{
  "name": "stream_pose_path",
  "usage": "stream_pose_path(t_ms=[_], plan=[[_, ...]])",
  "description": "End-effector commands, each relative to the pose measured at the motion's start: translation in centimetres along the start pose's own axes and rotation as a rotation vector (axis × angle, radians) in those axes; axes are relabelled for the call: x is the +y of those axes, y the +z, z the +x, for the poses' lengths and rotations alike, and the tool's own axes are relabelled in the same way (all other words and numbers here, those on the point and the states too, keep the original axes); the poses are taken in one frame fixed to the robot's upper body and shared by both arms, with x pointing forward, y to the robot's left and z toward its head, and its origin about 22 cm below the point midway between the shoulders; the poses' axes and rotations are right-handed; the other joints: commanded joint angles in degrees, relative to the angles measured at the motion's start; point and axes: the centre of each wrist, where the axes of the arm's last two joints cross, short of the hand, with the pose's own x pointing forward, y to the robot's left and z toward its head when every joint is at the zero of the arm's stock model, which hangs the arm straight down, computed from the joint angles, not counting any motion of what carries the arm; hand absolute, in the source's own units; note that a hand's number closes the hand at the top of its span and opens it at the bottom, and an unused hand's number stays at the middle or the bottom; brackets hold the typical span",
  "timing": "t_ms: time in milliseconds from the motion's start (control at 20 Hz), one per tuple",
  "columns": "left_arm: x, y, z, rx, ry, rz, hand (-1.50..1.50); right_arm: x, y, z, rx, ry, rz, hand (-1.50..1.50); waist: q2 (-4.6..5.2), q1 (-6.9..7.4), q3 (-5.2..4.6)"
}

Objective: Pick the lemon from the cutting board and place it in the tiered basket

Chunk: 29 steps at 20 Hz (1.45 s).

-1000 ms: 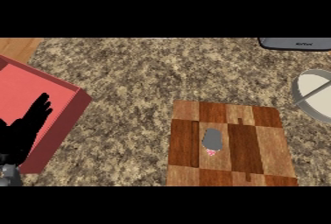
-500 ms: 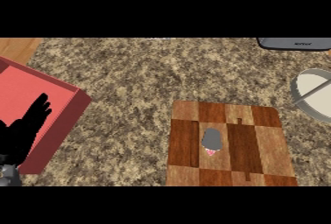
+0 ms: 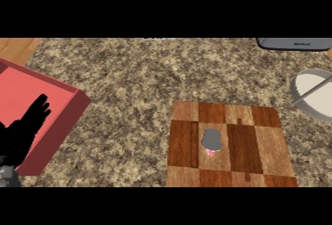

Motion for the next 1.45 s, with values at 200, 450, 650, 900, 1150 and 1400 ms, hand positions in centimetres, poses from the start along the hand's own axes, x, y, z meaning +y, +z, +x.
stream_pose_path(t_ms=[200,450,650,900,1150,1400], plan=[[-1.3,0.7,-3.7,0.115,0.034,0.004,0.00,0.6,-0.2,-0.4,-0.016,-0.169,-0.064,-1.50,0.76,-0.58,-0.56],[-0.9,1.0,-2.9,0.122,0.023,0.008,0.00,-3.5,0.2,-0.6,0.018,-0.398,-0.235,-1.50,0.15,-1.49,-0.59],[-0.2,1.0,-3.6,0.123,0.025,0.009,0.00,-7.3,0.3,-1.4,0.161,-0.545,-0.221,-1.50,0.16,-1.79,-0.68],[0.3,2.6,-4.4,0.174,0.036,0.040,0.00,-8.5,0.1,-2.5,0.214,-0.777,-0.153,-1.50,-1.13,-4.13,-0.64],[1.3,2.7,-4.3,0.186,0.060,0.073,0.00,-10.9,1.5,-3.2,0.130,-1.019,-0.189,-1.50,-2.21,-6.88,-0.66],[2.6,3.8,-4.9,0.190,0.050,0.110,0.00,-7.9,1.9,-3.4,0.042,-1.116,-0.119,-1.50,-2.75,-8.81,-0.57]])
